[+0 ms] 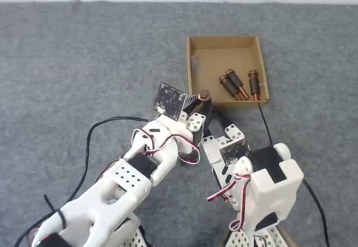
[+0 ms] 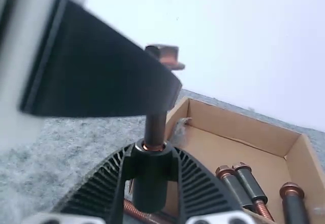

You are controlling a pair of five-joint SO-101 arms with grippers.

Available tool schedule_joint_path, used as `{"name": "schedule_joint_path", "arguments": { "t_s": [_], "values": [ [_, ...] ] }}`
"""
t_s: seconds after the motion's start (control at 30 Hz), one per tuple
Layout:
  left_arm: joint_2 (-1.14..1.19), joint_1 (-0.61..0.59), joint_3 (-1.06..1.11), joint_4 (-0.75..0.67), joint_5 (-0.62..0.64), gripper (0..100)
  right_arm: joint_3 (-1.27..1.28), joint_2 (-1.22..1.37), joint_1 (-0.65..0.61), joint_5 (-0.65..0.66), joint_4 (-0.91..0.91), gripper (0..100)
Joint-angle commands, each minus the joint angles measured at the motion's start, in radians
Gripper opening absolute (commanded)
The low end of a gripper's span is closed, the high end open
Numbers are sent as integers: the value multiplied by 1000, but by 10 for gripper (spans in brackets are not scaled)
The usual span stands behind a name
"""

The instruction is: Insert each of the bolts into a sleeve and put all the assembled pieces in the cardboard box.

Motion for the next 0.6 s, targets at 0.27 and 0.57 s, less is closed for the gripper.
{"name": "schedule_joint_path", "arguments": {
  "t_s": [0.27, 0.57],
  "values": [
    [-3, 9, 88, 2, -9, 11, 26, -50, 18, 12, -35, 6],
    [-3, 9, 117, -5, -12, 13, 26, -50, 18, 12, -35, 6]
  ]
}}
